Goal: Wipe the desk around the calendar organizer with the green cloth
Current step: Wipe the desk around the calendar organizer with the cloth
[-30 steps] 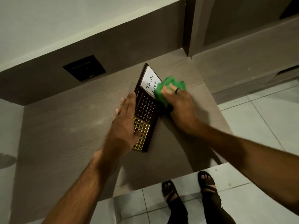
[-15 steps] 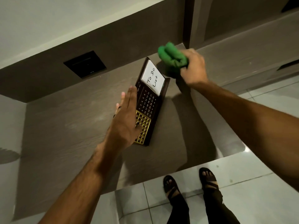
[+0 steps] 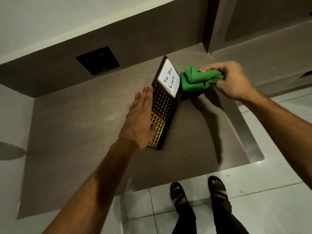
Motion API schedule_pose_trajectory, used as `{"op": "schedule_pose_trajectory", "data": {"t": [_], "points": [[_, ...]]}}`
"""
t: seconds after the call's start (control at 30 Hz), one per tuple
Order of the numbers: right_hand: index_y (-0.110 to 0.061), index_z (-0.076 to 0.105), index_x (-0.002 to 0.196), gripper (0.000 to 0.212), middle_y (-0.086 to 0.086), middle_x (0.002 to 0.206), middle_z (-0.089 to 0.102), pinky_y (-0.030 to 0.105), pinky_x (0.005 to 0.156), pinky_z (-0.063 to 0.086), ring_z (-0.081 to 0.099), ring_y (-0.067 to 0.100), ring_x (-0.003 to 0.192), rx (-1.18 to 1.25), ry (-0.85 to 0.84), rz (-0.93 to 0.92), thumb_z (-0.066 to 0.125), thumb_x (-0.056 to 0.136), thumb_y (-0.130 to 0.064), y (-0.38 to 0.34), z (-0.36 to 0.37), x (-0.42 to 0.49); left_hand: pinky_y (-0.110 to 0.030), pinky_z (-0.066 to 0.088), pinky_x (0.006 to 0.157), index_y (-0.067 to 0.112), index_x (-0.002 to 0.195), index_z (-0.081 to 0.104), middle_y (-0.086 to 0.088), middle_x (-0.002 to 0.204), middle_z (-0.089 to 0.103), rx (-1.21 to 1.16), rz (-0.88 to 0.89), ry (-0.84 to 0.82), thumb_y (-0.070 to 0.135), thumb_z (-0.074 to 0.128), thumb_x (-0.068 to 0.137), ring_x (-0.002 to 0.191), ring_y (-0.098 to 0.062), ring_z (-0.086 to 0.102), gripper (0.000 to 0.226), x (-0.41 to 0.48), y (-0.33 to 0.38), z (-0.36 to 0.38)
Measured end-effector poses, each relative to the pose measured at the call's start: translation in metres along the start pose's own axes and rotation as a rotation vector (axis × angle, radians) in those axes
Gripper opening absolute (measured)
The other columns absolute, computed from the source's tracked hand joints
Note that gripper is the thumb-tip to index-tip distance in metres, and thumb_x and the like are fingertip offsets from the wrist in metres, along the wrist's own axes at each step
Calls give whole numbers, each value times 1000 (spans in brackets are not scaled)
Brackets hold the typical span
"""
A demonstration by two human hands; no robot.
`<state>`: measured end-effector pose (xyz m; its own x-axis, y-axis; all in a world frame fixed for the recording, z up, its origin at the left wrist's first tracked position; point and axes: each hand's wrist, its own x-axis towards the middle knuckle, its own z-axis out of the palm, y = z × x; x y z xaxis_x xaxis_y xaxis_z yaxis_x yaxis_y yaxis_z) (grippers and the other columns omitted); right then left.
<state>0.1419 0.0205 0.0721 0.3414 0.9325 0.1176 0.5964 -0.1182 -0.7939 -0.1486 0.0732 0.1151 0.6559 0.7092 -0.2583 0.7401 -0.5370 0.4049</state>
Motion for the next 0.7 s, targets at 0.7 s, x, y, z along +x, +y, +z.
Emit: {"op": "schedule_pose_trajectory", "data": {"t": [0.7], "points": [[-13,74,99,40,9,104,74,25,88,37,63,25,98,-268,-39,-221,59,71,10,-25,11,24,-45,-1,123,23,150,-19,4,162,-18,22,-5,-4,6,73,78,147,-17,-19,118,0,1,-1]]}}
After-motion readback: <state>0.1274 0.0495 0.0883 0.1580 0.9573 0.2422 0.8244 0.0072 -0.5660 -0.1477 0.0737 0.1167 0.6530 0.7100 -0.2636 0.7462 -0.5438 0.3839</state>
